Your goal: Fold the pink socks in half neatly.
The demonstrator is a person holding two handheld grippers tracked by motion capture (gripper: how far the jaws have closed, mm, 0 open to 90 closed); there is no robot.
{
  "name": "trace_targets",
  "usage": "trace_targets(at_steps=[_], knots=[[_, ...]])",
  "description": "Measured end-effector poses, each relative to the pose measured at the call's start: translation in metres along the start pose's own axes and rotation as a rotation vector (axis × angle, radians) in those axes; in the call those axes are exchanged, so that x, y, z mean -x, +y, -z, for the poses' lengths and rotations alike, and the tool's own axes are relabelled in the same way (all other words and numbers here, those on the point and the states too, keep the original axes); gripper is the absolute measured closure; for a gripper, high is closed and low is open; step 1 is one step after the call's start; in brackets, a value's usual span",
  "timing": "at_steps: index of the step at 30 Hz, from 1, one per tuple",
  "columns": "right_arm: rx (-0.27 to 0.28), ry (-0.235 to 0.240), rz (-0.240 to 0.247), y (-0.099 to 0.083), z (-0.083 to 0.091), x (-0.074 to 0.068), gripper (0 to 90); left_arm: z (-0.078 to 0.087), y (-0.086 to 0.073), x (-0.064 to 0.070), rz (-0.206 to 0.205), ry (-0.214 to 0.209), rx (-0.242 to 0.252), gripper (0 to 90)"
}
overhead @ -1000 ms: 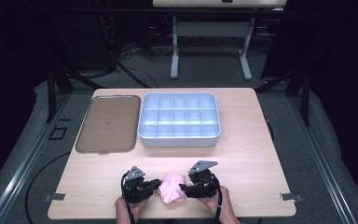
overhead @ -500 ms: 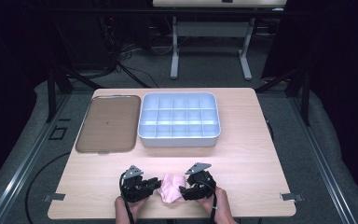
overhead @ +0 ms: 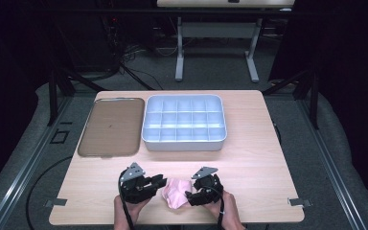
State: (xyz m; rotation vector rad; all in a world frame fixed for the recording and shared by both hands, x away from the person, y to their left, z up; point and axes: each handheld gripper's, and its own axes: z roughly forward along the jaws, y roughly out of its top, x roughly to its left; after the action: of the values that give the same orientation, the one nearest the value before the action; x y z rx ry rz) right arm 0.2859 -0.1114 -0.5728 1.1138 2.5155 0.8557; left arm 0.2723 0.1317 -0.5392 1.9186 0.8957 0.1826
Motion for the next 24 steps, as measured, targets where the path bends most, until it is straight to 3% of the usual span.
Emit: trace_targets(at_steps=[2,4,11,16,19,24], knots=[[-0.002,0.011,-0.006,-0.002,0.001,0.004,22.4,-0.010,0.001,0.005,-0.024,0.007,-0.060,75.5],[-0.001,0.024,-0.009,-0.003,0.002,0.007,23.0,-0.021,-0.001,0.006,-0.028,-0.012,-0.092,76.5],[0.005,0.034,-0.001,-0.006,0.003,0.013,23.2,-0.032,0.001,0.022,-0.111,-0.042,-0.128,78.9],[0.020,0.032,-0.005,-0.008,0.004,0.014,24.8,-0.043,-0.005,0.022,-0.168,0.013,-0.239,85.5],[0.026,0.032,-0.003,-0.010,0.005,0.015,26.1,-0.045,-0.010,0.020,-0.171,0.021,-0.260,87.6],[0.042,0.051,-0.002,-0.012,0.007,0.014,35.3,-0.044,-0.016,0.018,-0.166,0.008,-0.243,89.8]])
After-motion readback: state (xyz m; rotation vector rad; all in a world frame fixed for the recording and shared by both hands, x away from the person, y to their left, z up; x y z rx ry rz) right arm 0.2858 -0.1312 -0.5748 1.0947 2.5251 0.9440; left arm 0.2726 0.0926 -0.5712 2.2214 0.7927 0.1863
